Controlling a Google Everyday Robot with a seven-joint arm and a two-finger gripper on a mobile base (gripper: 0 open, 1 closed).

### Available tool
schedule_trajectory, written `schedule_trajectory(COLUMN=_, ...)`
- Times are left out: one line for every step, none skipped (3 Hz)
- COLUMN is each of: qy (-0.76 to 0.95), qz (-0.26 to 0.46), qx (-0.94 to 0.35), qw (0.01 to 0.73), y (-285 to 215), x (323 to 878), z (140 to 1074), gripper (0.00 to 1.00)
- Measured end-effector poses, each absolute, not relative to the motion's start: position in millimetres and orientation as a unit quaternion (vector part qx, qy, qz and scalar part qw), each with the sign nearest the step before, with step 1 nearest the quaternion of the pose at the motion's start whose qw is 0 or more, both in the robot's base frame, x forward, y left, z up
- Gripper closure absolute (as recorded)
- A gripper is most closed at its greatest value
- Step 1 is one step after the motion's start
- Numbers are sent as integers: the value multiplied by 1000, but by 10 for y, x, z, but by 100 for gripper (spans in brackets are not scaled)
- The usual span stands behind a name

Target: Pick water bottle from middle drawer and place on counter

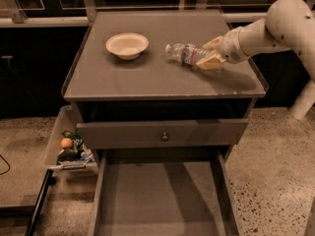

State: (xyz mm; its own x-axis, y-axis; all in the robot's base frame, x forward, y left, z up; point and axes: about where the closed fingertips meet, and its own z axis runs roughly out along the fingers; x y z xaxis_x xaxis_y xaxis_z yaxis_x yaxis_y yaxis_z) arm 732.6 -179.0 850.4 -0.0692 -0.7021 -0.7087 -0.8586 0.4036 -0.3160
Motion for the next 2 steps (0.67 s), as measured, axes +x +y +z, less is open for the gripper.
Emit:
schedule_trajectory(qy=725, qz=93, qx=-538, qw=419, y=-1790, x=7326, z=8504, gripper=58)
schedule_trajectory(qy=725, qz=93, qx=-538, qw=419, y=-1789, x=7326, z=8503, gripper=34)
